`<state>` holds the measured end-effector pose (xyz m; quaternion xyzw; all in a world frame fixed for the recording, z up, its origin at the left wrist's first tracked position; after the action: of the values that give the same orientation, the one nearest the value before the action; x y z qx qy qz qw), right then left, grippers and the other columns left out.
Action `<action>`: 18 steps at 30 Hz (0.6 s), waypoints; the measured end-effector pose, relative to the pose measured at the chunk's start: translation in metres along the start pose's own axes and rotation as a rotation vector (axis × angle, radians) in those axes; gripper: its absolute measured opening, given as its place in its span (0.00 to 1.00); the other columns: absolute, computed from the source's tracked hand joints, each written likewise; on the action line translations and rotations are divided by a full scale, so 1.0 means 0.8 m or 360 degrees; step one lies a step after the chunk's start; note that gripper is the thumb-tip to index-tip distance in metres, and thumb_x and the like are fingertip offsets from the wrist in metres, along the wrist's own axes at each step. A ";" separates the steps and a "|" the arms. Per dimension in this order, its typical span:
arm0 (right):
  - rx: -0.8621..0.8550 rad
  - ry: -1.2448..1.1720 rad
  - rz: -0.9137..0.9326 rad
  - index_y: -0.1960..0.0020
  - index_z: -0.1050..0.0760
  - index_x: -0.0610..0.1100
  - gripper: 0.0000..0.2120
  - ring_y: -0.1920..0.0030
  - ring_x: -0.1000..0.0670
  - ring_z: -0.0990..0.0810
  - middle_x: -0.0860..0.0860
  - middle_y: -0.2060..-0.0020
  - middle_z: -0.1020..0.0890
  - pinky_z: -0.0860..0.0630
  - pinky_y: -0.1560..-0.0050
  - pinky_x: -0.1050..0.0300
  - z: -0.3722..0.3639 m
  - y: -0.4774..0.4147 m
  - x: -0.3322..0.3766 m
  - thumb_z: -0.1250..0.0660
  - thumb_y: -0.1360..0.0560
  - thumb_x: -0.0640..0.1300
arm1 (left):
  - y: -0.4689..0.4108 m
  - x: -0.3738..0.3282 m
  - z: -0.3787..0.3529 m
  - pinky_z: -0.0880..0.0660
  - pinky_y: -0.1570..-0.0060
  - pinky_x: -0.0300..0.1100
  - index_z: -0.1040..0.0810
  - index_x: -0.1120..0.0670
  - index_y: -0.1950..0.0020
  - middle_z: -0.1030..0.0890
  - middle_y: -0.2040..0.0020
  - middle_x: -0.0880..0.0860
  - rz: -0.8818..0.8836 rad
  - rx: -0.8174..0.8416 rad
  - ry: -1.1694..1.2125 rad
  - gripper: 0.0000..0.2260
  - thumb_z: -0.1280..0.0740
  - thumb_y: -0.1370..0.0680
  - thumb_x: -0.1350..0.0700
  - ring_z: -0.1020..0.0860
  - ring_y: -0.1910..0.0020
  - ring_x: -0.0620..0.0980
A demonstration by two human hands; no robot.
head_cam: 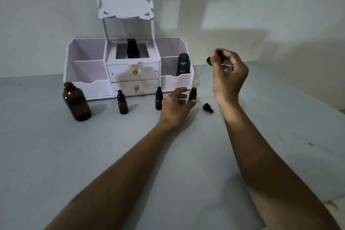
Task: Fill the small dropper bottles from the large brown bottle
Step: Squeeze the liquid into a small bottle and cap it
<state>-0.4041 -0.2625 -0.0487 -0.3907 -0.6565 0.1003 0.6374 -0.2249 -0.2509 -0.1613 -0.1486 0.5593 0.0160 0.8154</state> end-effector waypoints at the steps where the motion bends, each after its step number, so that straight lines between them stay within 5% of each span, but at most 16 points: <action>1: -0.0015 -0.0022 0.0027 0.53 0.17 0.43 0.04 0.58 0.46 0.15 0.47 0.58 0.14 0.18 0.55 0.41 -0.001 0.002 0.007 0.27 0.26 0.43 | 0.009 -0.001 0.005 0.24 0.43 0.37 0.24 0.52 0.31 0.18 0.44 0.50 0.0008 0.0016 -0.0016 0.24 0.25 0.25 0.52 0.19 0.46 0.46; 7: 0.0071 -0.0183 0.0127 0.52 0.17 0.42 0.06 0.56 0.42 0.16 0.43 0.58 0.15 0.19 0.54 0.45 -0.035 0.024 0.049 0.27 0.26 0.44 | 0.073 -0.008 0.069 0.21 0.49 0.33 0.21 0.51 0.34 0.16 0.48 0.48 -0.0088 -0.0075 0.0015 0.18 0.26 0.24 0.53 0.18 0.50 0.41; 18: 0.0360 -0.0566 0.0015 0.51 0.18 0.33 0.07 0.58 0.53 0.16 0.42 0.58 0.15 0.20 0.55 0.60 -0.158 0.092 0.121 0.27 0.26 0.37 | 0.144 0.016 0.321 0.22 0.58 0.35 0.19 0.52 0.44 0.17 0.57 0.48 -0.0236 -0.1122 0.0041 0.10 0.29 0.24 0.60 0.18 0.58 0.44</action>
<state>-0.2482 -0.1969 -0.0003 -0.2960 -0.7414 0.2438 0.5507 -0.0096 -0.0756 -0.1139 -0.4612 0.5174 0.1467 0.7058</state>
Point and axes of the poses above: each hand's wrist, its own y-axis away from the middle knuckle, its own z-axis out of the back of the hand, x = y × z, the point moved 9 cm from there along -y, towards the middle knuckle
